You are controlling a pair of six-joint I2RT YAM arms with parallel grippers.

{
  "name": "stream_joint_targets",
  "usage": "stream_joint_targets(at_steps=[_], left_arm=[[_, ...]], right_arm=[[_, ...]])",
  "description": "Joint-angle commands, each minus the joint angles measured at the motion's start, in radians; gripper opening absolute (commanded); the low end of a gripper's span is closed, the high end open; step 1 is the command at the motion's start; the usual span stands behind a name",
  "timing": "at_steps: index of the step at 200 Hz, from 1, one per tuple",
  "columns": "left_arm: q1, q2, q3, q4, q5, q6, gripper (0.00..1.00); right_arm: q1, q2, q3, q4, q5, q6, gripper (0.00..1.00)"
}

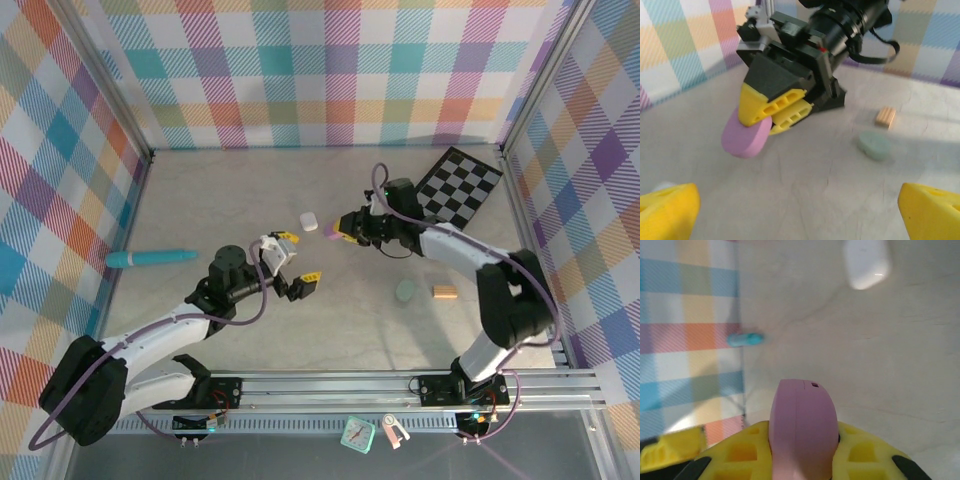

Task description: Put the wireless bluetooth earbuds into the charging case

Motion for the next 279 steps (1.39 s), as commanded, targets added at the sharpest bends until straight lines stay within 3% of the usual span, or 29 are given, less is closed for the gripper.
stream_joint_targets(at_steps=[1, 37, 65, 80, 118, 137, 162, 178, 201, 245, 279], left_arm=[[-0.022, -0.030, -0.006, -0.104, -0.090, 0.045, 1.00], [-0.027, -0.043, -0.006, -0.161, -0.099, 0.073, 1.00], [-0.027, -0.051, -0.010, -0.162, -0.104, 0.072, 1.00], [-0.027, -0.053, -0.008, -0.157, -0.118, 0.062, 1.00], [0.006, -0.071, -0.028, -0.075, -0.238, -0.017, 1.00], [0.047, -0.079, -0.033, -0.052, -0.341, -0.049, 1.00], [0.101, -0.099, -0.030, -0.076, -0.523, -0.069, 1.00], [0.139, -0.112, -0.051, -0.072, -0.621, -0.061, 1.00], [0.207, -0.108, -0.098, -0.015, -0.710, -0.051, 1.00], [0.322, 0.008, -0.161, 0.127, -0.712, -0.043, 1.00], [0.424, 0.133, -0.176, 0.271, -0.622, -0.119, 1.00]], right_arm=[[0.001, 0.086, 0.050, -0.024, 0.053, -0.035, 0.11], [0.000, 0.219, 0.087, -0.054, 0.135, -0.061, 0.12], [-0.001, 0.263, 0.099, -0.084, 0.168, -0.095, 0.19], [-0.001, 0.250, 0.101, -0.111, 0.187, -0.121, 0.31], [-0.001, 0.118, 0.099, -0.224, 0.339, -0.249, 0.76], [-0.002, 0.027, 0.080, -0.266, 0.438, -0.343, 0.90], [-0.009, -0.136, -0.008, -0.233, 0.617, -0.487, 1.00], [-0.027, -0.246, -0.099, -0.151, 0.720, -0.601, 0.99], [-0.099, -0.383, -0.308, 0.103, 0.821, -0.770, 0.99], [-0.306, -0.419, -0.522, 0.381, 0.785, -0.822, 0.99], [-0.399, -0.352, -0.622, 0.615, 0.681, -0.797, 0.99]])
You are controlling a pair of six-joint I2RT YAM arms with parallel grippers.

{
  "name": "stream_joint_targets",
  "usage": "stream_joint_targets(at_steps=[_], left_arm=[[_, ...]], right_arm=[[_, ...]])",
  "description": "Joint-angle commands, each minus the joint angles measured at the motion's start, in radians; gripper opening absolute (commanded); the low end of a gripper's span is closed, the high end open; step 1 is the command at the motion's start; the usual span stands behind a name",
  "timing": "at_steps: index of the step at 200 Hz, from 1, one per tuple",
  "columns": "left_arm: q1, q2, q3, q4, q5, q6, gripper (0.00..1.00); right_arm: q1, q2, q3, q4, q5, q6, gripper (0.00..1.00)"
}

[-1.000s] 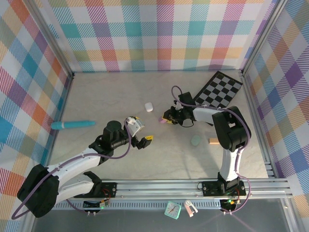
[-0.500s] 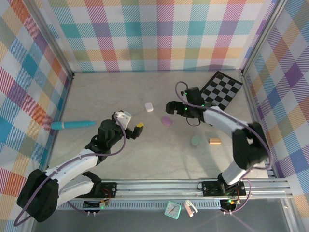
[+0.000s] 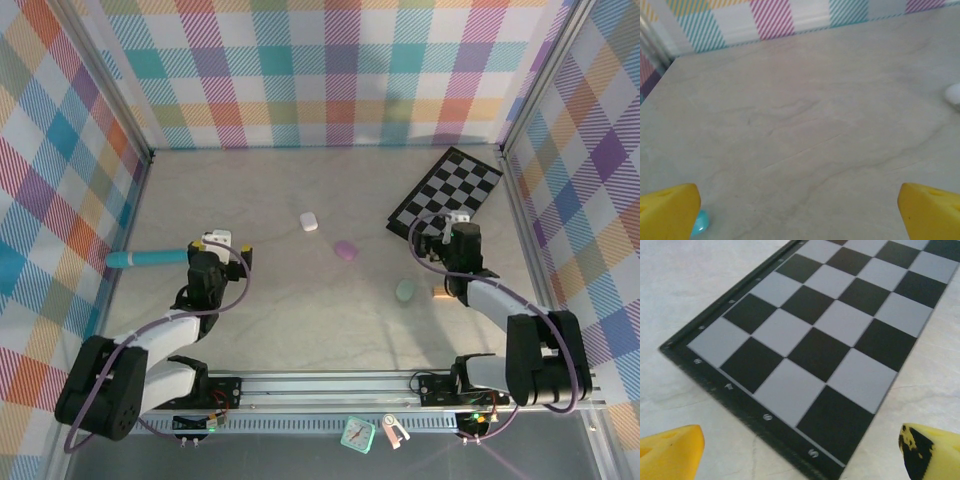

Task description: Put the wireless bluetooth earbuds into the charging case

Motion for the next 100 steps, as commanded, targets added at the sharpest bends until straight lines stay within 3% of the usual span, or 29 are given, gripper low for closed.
stream_joint_targets(at_steps=[1, 22, 46, 100], left_arm=[[0.059, 0.067, -0.010, 0.167, 0.048, -0.058, 1.00], [0.101, 0.174, 0.016, 0.262, 0.093, -0.089, 1.00], [0.137, 0.266, 0.073, 0.256, 0.147, -0.137, 1.00], [0.167, 0.418, 0.113, 0.306, 0.180, -0.160, 1.00]], right_arm=[[-0.041, 0.049, -0.046, 0.282, -0.078, -0.027, 0.99], [-0.052, 0.124, -0.084, 0.437, -0.103, -0.044, 0.99], [-0.053, 0.194, -0.099, 0.528, -0.120, -0.053, 0.99], [-0.064, 0.256, -0.061, 0.509, -0.143, -0.049, 0.99]])
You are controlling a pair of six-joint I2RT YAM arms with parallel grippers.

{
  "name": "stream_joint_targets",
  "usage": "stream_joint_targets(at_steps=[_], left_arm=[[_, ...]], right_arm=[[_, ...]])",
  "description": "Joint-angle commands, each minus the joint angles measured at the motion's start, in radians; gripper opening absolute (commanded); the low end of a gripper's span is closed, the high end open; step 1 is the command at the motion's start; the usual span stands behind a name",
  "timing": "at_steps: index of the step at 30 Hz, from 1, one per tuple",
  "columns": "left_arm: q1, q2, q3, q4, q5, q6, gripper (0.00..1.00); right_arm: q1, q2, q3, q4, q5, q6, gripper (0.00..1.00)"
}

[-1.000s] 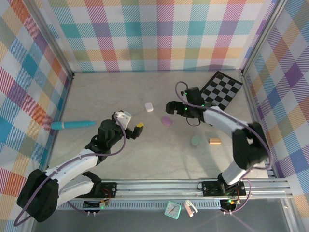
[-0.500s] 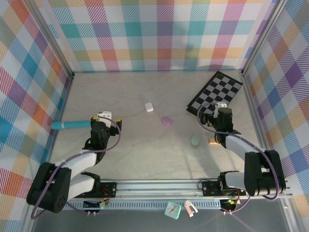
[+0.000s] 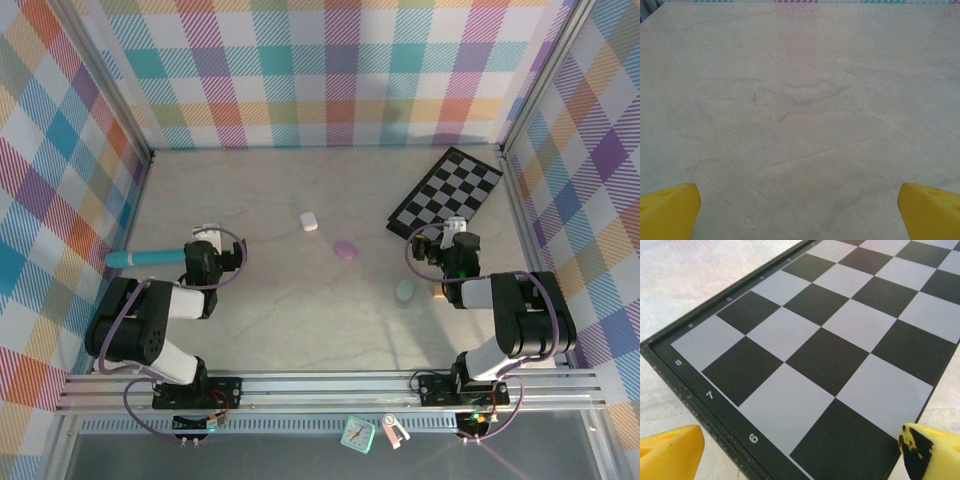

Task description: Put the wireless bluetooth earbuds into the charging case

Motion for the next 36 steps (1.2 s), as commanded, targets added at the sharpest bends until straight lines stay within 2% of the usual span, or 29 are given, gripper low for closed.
stream_joint_targets(at_steps=[1, 5, 36], left_arm=[[0.018, 0.032, 0.035, 0.051, 0.033, -0.037, 1.00], [0.019, 0.038, 0.089, -0.046, 0.045, -0.033, 1.00], [0.018, 0.041, 0.088, -0.041, 0.043, -0.028, 1.00]], right_arm=[[-0.016, 0.007, 0.030, 0.065, -0.037, -0.005, 0.99], [-0.020, 0.008, 0.033, 0.059, -0.040, -0.003, 0.99], [-0.021, 0.002, 0.019, 0.079, -0.039, -0.004, 0.99]])
